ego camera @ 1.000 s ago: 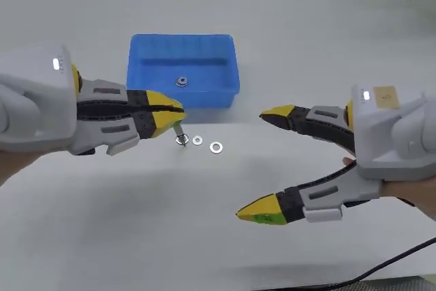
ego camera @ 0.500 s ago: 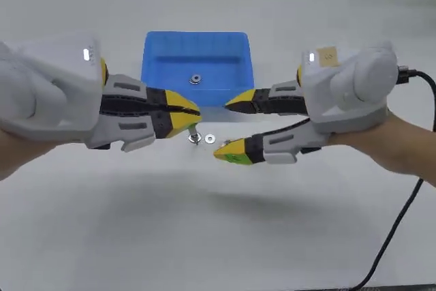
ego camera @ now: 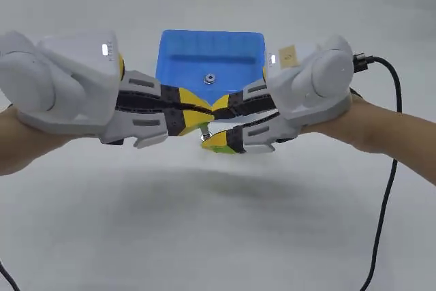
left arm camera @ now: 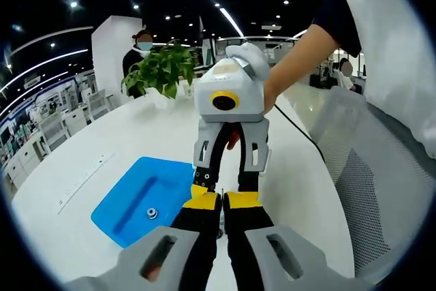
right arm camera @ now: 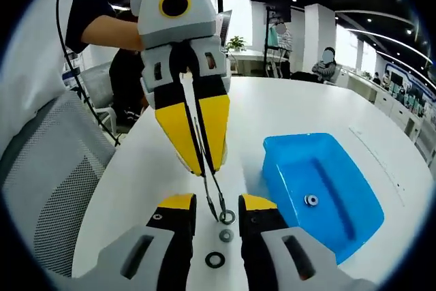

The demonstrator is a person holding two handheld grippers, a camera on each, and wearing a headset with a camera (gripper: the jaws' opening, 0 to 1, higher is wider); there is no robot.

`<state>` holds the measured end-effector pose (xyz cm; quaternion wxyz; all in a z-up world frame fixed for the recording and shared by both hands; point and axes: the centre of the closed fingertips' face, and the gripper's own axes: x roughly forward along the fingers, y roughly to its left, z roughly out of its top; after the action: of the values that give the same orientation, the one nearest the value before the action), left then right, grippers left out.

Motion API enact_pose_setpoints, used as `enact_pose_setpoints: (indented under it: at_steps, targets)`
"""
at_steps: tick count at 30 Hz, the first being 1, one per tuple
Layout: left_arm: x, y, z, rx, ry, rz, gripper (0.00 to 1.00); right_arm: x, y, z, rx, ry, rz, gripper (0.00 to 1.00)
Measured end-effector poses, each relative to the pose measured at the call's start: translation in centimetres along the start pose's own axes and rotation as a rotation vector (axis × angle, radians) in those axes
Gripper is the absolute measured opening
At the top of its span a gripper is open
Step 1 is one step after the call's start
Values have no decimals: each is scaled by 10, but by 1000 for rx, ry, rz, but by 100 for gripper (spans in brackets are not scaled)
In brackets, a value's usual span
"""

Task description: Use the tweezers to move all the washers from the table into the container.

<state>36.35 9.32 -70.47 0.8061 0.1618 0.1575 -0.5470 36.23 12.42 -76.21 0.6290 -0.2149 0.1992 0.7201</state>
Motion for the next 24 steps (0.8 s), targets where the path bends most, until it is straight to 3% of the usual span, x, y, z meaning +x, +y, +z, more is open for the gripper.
enact_pose_setpoints:
  at_steps: [6,13,24]
  targets:
    - [3,-1,1,-1,-3,-9,5,0,0,2,-25,0,13,17]
    - [3,-1,0,2,4,-9,5,5,6,-7,-89,63,33,12]
    - [3,-3,-1,4,14,-3,5,5,5,-6,-122,78,18,11]
